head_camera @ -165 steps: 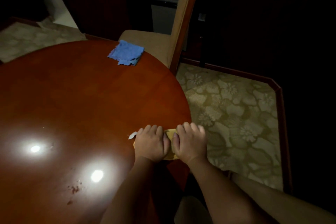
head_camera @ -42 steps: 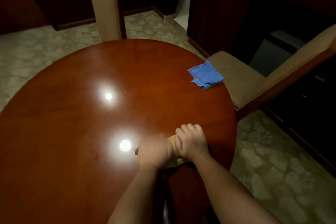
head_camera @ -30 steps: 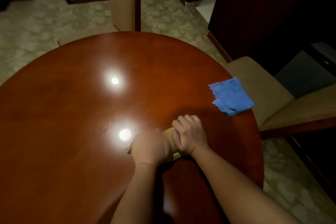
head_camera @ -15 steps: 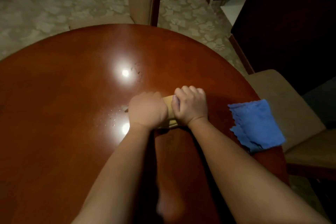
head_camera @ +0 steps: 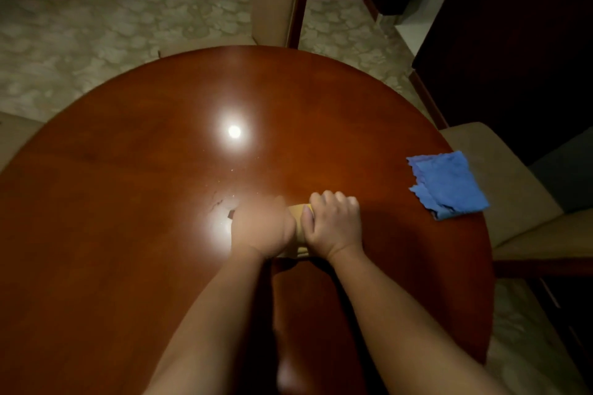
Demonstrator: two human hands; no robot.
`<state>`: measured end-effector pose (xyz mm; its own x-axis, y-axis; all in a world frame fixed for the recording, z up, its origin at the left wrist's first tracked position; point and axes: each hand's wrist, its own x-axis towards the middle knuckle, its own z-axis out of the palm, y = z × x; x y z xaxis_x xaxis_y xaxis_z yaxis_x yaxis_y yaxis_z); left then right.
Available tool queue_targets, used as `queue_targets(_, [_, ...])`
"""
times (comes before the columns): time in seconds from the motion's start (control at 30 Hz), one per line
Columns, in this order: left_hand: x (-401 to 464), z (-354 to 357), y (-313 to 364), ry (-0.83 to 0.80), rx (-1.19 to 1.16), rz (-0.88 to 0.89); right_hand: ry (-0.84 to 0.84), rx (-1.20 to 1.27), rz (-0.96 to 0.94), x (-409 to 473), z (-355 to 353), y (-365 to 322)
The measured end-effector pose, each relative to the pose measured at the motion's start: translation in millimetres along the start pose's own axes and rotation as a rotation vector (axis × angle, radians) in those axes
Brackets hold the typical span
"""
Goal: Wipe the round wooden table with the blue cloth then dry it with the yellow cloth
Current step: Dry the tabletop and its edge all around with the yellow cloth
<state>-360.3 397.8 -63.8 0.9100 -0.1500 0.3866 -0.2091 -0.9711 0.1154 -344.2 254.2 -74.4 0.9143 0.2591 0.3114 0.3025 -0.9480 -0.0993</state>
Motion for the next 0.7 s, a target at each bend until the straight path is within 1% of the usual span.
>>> queue_targets(0.17, [-59.1,-29.2,-21.0,-0.075,-0.001,-0.025,-0.051,0.000,-0.002,-44.8,-13.1,-51.1])
queue_targets(0.43, [-147.6,-75.8,-78.5,-0.159,0.003,-0.099,-0.086,0.043,-0.043,-96.7,-22.7,-149.9])
queue_targets(0.57, [-158.5,-82.5,-90.5,-0.131,-0.063,-0.080,-0.090,0.029,-0.034,-101.5,-23.6,-166.8])
queue_targets(0.7, [-148.7,-71.2,-98.4,-0.104,-0.081,-0.037,-0.037,0.027,-0.049,-92.3,-16.2,-163.3])
